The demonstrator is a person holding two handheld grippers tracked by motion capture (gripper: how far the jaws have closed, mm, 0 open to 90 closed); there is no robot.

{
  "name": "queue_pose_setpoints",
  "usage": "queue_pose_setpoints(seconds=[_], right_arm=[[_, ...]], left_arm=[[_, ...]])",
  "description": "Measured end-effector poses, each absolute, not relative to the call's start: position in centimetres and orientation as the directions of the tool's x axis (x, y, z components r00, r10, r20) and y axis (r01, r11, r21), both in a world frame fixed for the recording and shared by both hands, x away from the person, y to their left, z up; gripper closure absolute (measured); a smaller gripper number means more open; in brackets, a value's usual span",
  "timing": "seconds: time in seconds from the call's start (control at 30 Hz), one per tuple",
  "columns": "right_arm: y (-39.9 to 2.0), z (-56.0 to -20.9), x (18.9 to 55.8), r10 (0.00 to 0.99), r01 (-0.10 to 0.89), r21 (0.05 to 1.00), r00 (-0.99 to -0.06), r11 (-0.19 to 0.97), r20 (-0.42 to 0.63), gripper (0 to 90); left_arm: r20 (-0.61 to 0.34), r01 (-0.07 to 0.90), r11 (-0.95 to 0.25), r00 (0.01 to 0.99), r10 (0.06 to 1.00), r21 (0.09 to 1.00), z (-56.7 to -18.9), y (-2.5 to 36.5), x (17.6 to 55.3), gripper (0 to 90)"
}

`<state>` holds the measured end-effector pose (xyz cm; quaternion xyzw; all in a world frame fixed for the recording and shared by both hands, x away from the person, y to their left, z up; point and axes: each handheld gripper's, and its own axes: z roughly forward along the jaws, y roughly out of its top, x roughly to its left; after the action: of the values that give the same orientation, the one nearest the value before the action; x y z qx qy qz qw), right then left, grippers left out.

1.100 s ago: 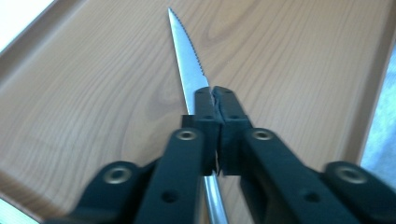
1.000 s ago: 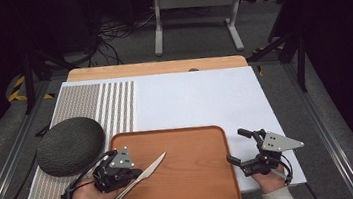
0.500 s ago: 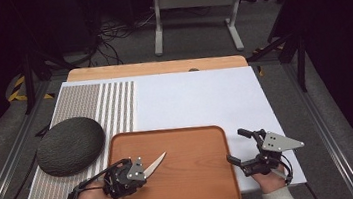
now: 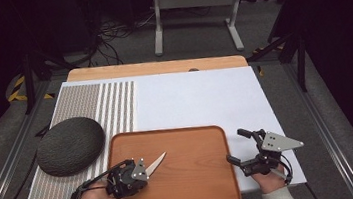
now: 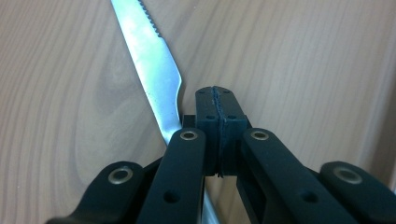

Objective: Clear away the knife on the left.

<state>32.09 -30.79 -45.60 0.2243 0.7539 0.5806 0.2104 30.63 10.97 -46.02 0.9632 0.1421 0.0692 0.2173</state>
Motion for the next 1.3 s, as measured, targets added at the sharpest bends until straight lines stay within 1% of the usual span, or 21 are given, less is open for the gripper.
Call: queue_pose_setpoints(seconds=[0.4, 1.3], right_arm=[[-30.7, -45.6, 32.1, 0.583, 0.097, 0.968, -0.81, 0.23, -0.057, 3.9], [-30.7, -45.6, 32.1, 0.583, 0.094, 0.968, -0.81, 0.233, -0.061, 4.0]], left_arm=[[0.077, 0.284, -0.85, 0.933, 0.352, 0.444, -46.1, 11.6, 31.1, 89.7], [0.021, 0.391, -0.795, 0.892, 0.452, 0.464, -46.2, 14.4, 32.7, 89.7]])
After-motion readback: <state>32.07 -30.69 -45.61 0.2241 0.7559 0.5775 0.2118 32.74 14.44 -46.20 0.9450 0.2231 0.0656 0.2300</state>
